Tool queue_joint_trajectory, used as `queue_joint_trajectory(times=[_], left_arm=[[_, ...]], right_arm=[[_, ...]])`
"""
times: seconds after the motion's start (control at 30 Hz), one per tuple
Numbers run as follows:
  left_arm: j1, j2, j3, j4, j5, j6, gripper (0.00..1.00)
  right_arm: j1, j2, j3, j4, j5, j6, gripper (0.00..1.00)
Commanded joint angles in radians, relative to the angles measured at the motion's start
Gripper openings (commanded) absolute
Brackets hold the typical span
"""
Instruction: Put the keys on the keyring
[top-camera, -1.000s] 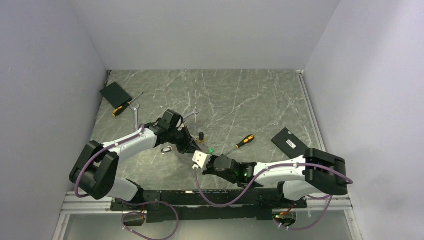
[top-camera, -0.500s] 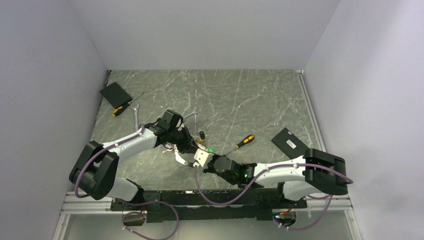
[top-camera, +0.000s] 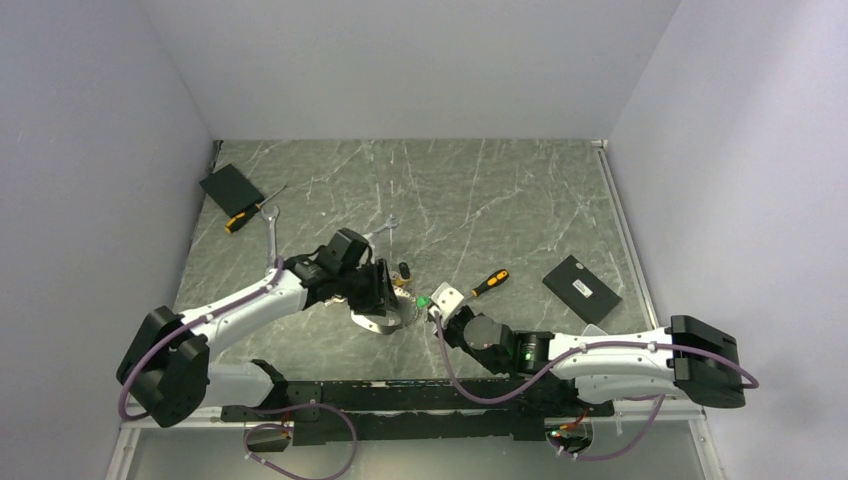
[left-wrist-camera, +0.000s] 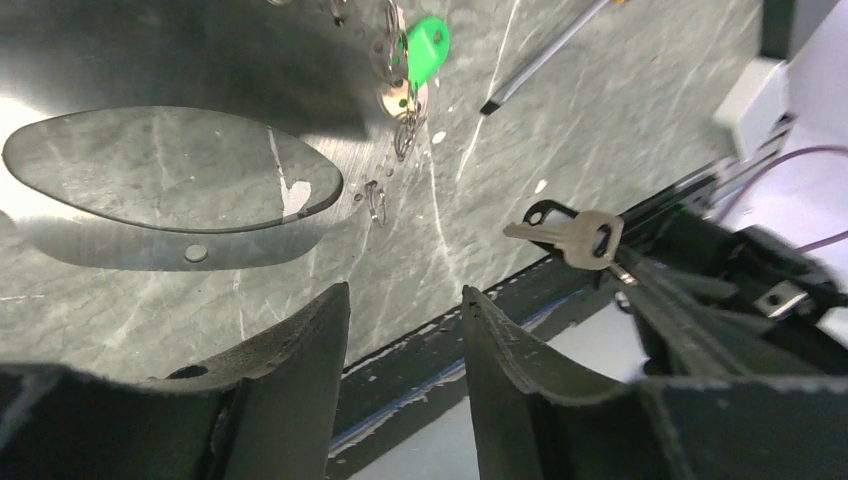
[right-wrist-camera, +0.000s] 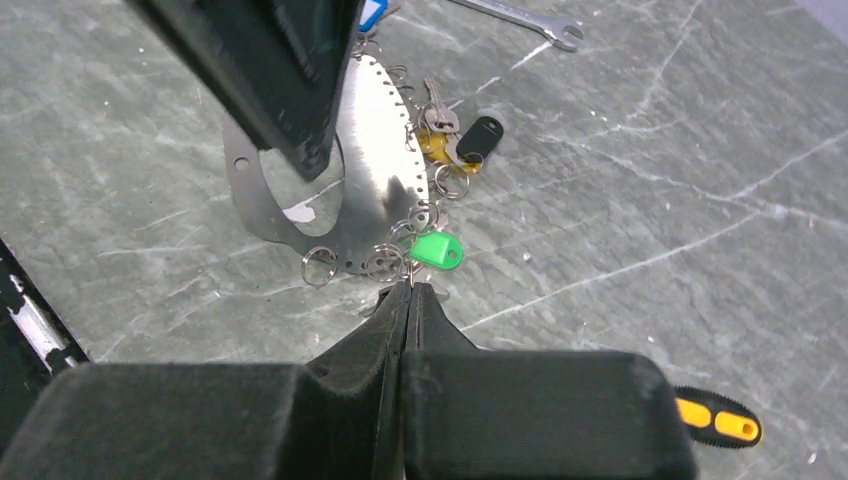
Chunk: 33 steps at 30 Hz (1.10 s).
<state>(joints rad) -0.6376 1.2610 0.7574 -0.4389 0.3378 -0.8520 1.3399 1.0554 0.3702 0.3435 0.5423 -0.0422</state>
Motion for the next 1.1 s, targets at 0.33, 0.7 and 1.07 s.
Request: queue_joint_trajectory(times=[0.33,0.7,1.07], left_arm=[[-0.114,0.155,0.004,0.078,-0.133,-0.089,0.35],[-0.118,0.254,0.046,0.071,-0.160,-0.110,0.32],[-0.132,0.254,0.079,0.025,-0.189,-0.138,0.32]], right_arm=[[0.004,-0.086,-0.047,-0.041,0.085,0.181,0.00],[0.004,-0.094,-0.060,-0.042,0.074,0.197,0.00],[0.004,-0.093,-0.065,-0.028,0.070,0.187,0.00]])
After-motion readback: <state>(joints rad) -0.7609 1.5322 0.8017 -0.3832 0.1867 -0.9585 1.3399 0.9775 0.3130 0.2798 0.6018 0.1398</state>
